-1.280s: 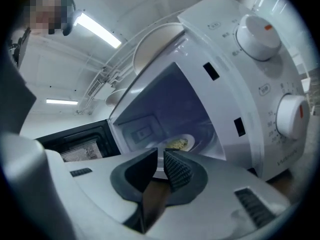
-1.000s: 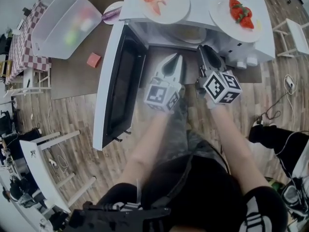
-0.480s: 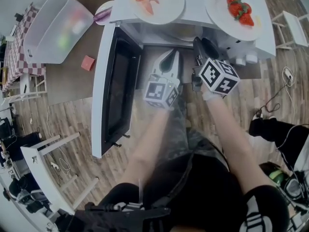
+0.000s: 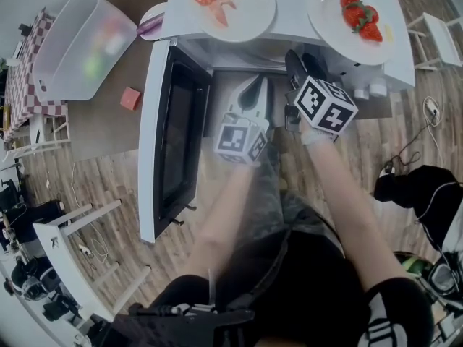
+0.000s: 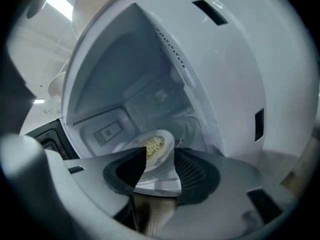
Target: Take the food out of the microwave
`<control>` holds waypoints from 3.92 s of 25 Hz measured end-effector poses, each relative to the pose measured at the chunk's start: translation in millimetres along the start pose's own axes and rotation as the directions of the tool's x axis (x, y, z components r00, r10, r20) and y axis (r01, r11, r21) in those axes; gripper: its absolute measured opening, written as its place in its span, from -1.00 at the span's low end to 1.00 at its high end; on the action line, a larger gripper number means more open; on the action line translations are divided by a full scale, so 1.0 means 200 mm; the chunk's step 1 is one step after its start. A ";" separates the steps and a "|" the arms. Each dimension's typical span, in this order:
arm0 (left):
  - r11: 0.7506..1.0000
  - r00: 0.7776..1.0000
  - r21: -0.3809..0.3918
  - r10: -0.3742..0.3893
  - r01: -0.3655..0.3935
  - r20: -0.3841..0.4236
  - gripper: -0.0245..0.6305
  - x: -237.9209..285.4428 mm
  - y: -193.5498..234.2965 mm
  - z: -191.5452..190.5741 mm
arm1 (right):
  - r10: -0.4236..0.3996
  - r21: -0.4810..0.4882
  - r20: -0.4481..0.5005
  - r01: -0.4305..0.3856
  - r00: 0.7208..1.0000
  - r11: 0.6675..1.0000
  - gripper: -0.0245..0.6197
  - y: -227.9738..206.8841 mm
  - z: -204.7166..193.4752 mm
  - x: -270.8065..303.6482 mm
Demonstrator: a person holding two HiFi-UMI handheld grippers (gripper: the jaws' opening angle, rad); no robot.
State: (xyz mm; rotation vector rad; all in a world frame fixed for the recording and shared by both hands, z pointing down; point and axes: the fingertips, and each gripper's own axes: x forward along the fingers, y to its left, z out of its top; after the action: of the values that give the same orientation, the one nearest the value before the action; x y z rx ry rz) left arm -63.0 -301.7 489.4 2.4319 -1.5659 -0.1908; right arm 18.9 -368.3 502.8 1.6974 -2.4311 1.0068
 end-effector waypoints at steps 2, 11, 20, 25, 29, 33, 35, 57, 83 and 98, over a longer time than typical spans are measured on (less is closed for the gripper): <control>1.000 1.000 -0.002 -0.001 0.001 0.003 -0.92 0.00 0.00 0.00 | -0.022 -0.007 -0.003 0.022 1.000 1.000 -0.35 -0.01 0.00 0.00; 1.000 1.000 -0.014 0.009 -0.008 0.006 -0.92 0.01 0.02 0.01 | -0.072 -0.001 -0.011 0.071 0.997 0.997 -0.62 -0.02 0.01 0.00; 0.999 1.000 -0.030 0.027 -0.027 -0.010 -0.82 0.02 0.03 0.01 | -0.051 0.085 0.002 0.051 0.999 0.995 -0.70 -0.02 -0.03 -0.09; 0.999 0.999 -0.039 0.030 -0.031 -0.027 -0.82 0.02 0.02 -0.01 | -0.033 0.089 0.003 0.033 0.999 0.995 -0.70 0.00 -0.04 -0.14; 0.997 0.999 -0.065 0.031 -0.034 -0.040 -0.82 0.02 0.01 -0.03 | -0.028 0.113 -0.001 0.028 1.000 0.993 -0.70 -0.01 -0.05 -0.17; 0.994 0.998 -0.105 0.029 -0.035 -0.051 -0.82 0.02 -0.01 -0.05 | -0.028 0.109 0.003 0.028 1.000 0.994 -0.70 0.00 -0.06 -0.18; 0.993 0.998 -0.115 0.024 -0.030 -0.055 -0.71 0.02 -0.02 -0.05 | -0.030 0.107 0.002 0.030 1.000 0.994 -0.70 0.00 -0.07 -0.18; 0.862 0.995 -0.504 0.000 -0.048 -0.095 -0.54 0.01 -0.06 -0.11 | 0.011 0.087 -0.033 -0.008 0.999 0.996 -0.69 0.06 -0.13 -0.23; 0.868 0.990 -0.497 -0.062 -0.008 -0.124 -0.77 -0.02 -0.10 -0.13 | 0.279 0.451 -0.150 -0.186 0.948 0.873 -0.66 0.17 -0.22 -0.13; 0.916 0.985 -0.392 0.022 -0.089 -0.171 -0.83 -0.06 -0.04 -0.15 | 0.300 0.621 -0.070 -0.194 0.951 0.759 -0.80 0.13 -0.22 -0.12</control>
State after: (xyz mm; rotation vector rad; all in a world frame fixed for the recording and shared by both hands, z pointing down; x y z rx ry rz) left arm -53.9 -282.8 515.5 2.0303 -1.3667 -0.2641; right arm -7.6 -321.1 515.8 1.3157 -2.4098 2.0677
